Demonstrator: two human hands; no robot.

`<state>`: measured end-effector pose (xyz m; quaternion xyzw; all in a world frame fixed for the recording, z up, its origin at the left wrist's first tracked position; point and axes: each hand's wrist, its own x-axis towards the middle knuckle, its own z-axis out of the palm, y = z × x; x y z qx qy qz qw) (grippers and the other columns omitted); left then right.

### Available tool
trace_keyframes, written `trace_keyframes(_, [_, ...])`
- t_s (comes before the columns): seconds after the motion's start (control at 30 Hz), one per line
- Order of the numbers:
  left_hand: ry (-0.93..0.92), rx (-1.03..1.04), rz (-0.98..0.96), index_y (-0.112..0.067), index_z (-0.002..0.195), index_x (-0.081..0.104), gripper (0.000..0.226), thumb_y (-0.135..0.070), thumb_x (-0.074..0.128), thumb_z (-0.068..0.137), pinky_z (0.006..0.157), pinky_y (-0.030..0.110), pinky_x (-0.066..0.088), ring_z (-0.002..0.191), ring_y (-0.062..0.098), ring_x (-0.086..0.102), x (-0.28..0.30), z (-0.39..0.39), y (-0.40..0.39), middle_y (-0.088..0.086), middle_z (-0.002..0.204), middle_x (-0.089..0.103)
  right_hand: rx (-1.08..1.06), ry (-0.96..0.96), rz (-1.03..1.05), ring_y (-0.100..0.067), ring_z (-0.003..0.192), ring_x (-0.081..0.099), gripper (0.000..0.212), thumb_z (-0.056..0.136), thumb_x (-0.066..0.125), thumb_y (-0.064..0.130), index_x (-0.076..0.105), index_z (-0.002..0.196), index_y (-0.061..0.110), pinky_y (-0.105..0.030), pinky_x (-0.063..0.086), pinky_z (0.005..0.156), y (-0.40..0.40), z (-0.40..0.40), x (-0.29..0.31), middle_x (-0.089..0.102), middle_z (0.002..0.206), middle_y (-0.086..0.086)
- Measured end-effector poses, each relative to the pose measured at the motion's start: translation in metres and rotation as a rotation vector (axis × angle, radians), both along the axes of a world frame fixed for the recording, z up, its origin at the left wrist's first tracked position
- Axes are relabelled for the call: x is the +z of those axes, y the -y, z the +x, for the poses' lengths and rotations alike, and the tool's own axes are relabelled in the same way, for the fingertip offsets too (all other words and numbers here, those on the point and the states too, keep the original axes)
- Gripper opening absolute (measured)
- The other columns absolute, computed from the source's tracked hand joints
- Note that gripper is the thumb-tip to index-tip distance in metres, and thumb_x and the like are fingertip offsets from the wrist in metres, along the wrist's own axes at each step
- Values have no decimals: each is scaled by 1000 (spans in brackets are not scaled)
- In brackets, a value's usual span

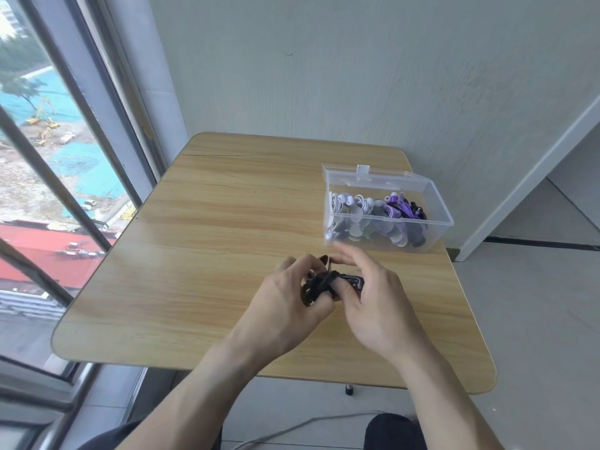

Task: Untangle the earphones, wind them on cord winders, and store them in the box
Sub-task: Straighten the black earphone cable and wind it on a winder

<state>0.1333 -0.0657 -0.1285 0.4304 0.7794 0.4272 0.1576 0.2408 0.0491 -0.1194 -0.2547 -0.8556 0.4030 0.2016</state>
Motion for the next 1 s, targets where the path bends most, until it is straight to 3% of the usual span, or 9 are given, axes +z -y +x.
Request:
trace_keyframes(0.1, [-38,19,19,-26,95,59,14,-32,66,84,62,13,39,67,8,58,0,-2,0,-6,91,60,24,28,60,8,100,57,47,97,60,9,52,142,23,1,38,84,2,1,-4,57,121,13])
trace_keyframes(0.23, [-92,72,6,-24,96,62,8,-23,59,89,63,14,41,73,7,56,-2,-5,0,-3,89,61,-26,-12,151,4,90,56,27,96,63,11,65,121,18,0,37,80,9,-5,-9,57,107,9])
trace_keyframes(0.37, [-71,56,46,-27,108,68,21,-18,55,94,69,8,40,84,1,55,-5,-6,1,-5,93,59,-110,-79,241,-14,85,63,18,93,67,11,69,110,16,-25,51,79,17,-10,-12,62,99,4])
trace_keyframes(0.43, [-62,62,73,-25,106,69,20,-15,56,95,72,7,40,86,0,54,-6,-4,1,-6,95,58,-105,-82,265,-13,85,64,24,90,67,11,69,114,16,-27,53,80,20,-10,-12,63,102,5])
trace_keyframes(0.53, [9,7,79,-23,107,66,20,-12,51,99,77,10,43,90,4,56,-4,1,2,-18,97,55,-91,-124,243,-6,83,66,32,87,68,8,70,118,17,-17,53,79,19,-8,-10,64,104,6])
trace_keyframes(0.63, [77,-79,41,-20,108,60,20,-9,46,100,73,8,40,82,5,54,3,4,3,-36,91,51,-40,-136,248,-5,89,67,39,86,69,5,69,125,11,-17,54,83,15,-6,-8,67,109,5])
trace_keyframes(0.73, [102,-155,-15,-28,115,51,37,1,48,92,79,3,36,98,0,48,6,4,5,-27,102,45,32,-105,293,-9,96,68,43,83,71,0,69,125,8,-23,56,87,11,-4,-9,69,117,2])
trace_keyframes(0.83, [50,-179,-8,-16,123,54,35,2,46,93,85,-1,30,110,-6,41,1,6,6,-10,109,48,10,-81,309,-14,91,71,45,77,72,-4,72,121,9,-31,58,85,7,-6,-12,71,116,0])
trace_keyframes(1.0, [129,-137,32,-20,121,59,36,-2,47,92,79,6,38,97,3,51,8,10,6,-13,108,50,-146,-230,327,-7,85,68,34,76,70,-8,79,104,9,-20,55,81,14,-10,-13,74,104,2])
